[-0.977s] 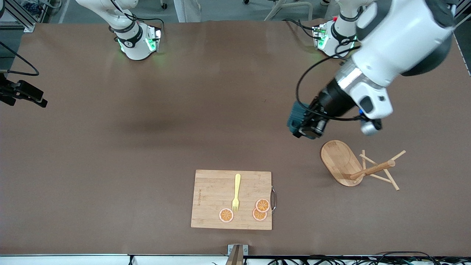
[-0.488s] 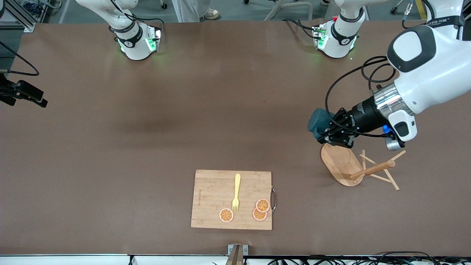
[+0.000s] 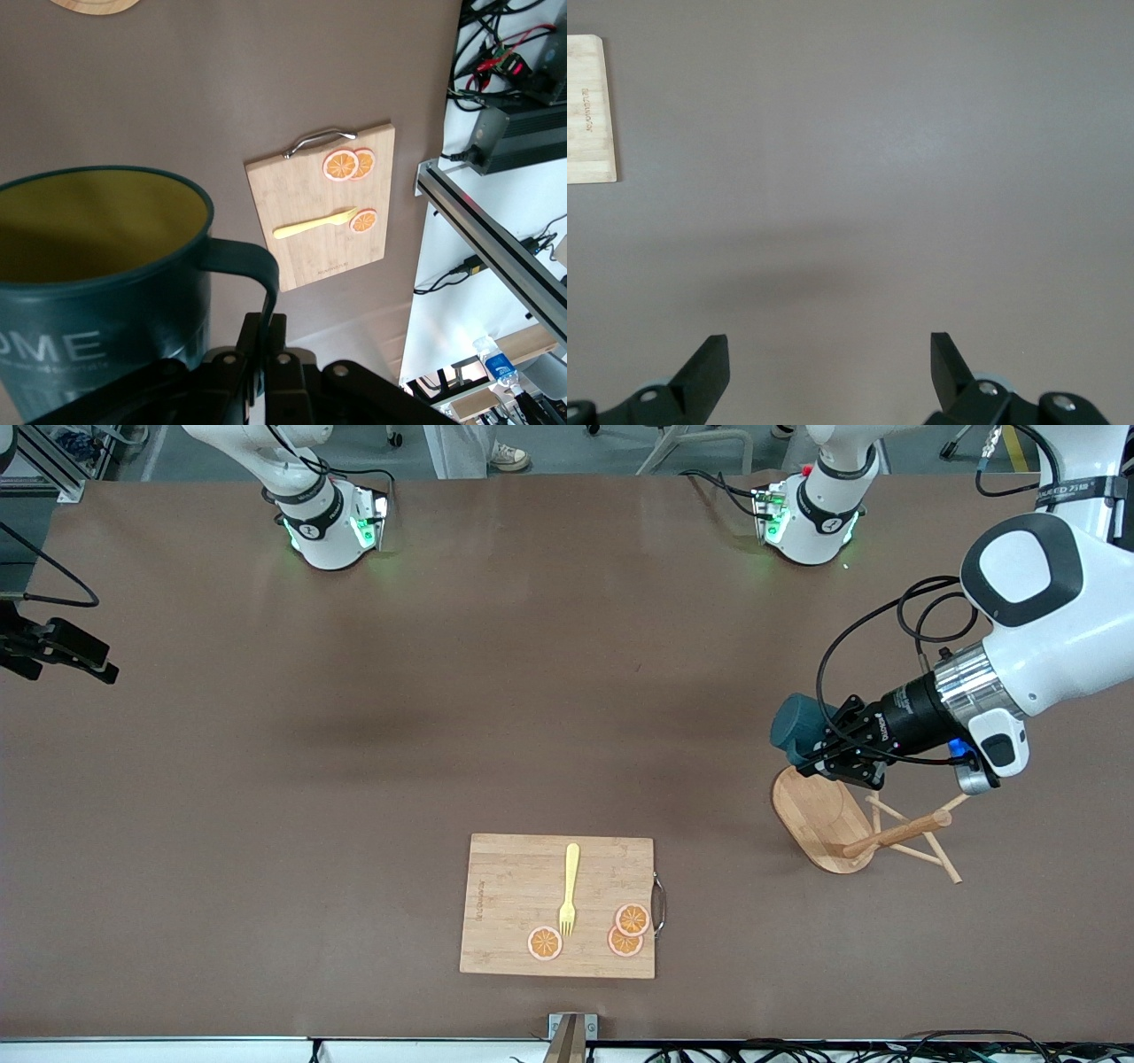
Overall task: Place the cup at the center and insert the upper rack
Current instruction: 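Hook the mug handle onto a peg of the wooden mug tree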
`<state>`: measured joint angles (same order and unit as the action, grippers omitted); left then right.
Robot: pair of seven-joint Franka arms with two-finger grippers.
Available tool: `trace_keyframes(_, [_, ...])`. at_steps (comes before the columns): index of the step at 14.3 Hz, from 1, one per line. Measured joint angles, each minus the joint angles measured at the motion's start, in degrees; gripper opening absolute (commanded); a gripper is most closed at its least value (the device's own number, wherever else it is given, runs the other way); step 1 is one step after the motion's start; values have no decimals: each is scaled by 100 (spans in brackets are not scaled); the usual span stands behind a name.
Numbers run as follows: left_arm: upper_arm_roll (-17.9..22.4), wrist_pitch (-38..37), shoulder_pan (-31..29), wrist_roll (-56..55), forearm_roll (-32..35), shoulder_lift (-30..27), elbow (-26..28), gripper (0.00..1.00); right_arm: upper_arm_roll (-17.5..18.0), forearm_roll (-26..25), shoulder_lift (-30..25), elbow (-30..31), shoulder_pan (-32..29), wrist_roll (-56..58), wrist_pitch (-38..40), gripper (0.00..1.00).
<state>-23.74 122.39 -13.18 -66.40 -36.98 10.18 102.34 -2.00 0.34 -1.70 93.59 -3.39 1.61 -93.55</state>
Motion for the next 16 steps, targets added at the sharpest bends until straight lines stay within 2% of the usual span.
trace_keyframes(8, [23, 162, -242, 632, -11, 520, 13, 1, -2, 0, 0, 0, 0, 0, 11, 100])
trace_keyframes(16, [40, 427, -301, 800, -11, 752, -109, 1, -2, 0, 0, 0, 0, 0, 15, 100])
